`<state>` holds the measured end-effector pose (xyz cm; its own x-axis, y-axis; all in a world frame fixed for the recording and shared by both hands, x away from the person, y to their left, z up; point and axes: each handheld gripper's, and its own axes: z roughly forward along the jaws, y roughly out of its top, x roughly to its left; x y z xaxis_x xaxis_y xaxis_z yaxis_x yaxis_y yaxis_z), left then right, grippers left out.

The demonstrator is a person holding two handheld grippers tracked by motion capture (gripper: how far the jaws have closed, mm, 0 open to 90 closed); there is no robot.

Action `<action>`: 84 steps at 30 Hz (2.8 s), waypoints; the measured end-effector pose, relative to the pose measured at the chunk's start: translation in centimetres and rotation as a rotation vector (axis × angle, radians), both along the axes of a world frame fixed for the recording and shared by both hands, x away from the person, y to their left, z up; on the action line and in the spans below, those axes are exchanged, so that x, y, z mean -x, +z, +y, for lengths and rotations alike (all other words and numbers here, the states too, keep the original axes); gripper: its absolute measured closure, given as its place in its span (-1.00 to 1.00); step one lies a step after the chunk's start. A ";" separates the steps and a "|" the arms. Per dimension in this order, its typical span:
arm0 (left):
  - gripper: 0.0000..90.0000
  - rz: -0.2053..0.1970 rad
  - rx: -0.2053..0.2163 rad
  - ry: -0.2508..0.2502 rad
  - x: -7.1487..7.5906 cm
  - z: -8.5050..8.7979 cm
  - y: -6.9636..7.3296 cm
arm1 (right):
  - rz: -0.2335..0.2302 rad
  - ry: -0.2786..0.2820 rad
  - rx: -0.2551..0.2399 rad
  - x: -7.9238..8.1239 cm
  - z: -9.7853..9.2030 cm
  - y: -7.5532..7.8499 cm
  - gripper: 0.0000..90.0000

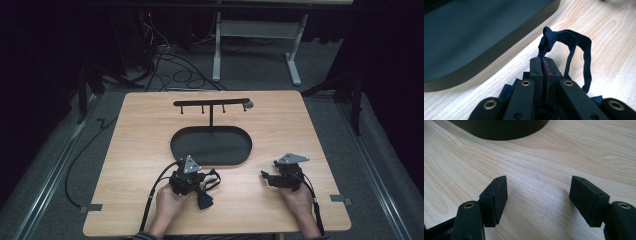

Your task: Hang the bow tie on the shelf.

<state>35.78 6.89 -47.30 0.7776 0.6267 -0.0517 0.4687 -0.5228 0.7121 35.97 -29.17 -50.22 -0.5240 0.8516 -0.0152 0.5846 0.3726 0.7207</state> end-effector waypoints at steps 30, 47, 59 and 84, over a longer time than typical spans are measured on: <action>0.93 -0.038 0.068 0.025 -0.1 2.2 2.9 | 0.000 0.000 -0.001 0.0 0.0 0.0 -0.28; 0.93 -0.088 0.104 0.069 -1.0 3.2 5.2 | 0.000 0.000 0.000 0.0 0.0 0.0 -0.28; 0.93 -0.136 0.097 0.068 -1.6 2.8 7.6 | 0.004 -0.003 -0.003 0.0 0.1 0.0 -0.28; 0.93 -0.164 0.112 0.138 -4.2 3.4 9.5 | 0.005 0.003 -0.004 0.0 0.1 0.0 -0.30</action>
<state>39.99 10.24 -37.83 0.6890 0.7247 -0.0071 0.4036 -0.3756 0.8343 35.93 -29.09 -50.22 -0.5271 0.8498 -0.0096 0.5865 0.3720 0.7194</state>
